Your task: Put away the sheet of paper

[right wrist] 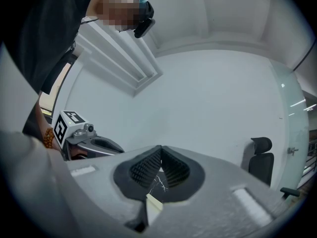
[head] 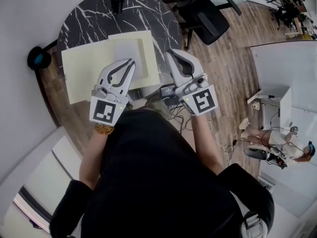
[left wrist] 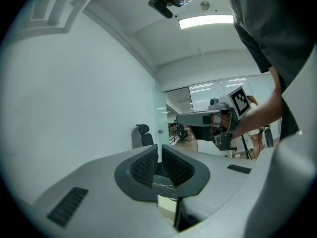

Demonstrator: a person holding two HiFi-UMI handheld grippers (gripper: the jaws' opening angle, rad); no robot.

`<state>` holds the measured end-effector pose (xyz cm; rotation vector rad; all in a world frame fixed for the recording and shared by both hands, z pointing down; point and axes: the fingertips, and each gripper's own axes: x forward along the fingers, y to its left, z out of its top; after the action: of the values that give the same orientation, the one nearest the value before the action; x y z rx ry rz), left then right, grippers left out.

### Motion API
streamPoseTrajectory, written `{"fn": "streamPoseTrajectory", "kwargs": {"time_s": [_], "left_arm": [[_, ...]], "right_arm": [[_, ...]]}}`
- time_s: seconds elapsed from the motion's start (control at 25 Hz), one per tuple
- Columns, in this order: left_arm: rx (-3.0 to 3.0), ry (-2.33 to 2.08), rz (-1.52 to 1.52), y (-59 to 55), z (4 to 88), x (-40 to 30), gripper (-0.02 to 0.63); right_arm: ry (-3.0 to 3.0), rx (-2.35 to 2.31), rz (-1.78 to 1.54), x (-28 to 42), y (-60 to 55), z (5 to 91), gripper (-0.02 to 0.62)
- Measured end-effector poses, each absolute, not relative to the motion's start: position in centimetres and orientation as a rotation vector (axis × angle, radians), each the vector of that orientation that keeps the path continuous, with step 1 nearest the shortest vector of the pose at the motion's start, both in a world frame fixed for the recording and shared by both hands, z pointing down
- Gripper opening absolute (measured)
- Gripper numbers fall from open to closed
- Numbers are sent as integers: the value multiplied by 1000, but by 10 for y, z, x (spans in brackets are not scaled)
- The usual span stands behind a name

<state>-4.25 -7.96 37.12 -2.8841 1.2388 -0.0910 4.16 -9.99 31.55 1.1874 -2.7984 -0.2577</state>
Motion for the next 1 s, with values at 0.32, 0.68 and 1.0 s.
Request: {"fn": "streamPoseTrajectory", "kwargs": {"time_s": [0.32, 0.68, 1.0], "left_arm": [[-2891, 1239, -93, -85, 373, -43, 35], [-2912, 1226, -117, -88, 379, -42, 35], [-2922, 1213, -153, -91, 387, -40, 35]], "right_arm": [[-2779, 1207, -260, 40, -105, 316, -2], [-2759, 1229, -242, 45, -108, 325, -2], [-2744, 1252, -213, 51, -110, 329, -2]]}}
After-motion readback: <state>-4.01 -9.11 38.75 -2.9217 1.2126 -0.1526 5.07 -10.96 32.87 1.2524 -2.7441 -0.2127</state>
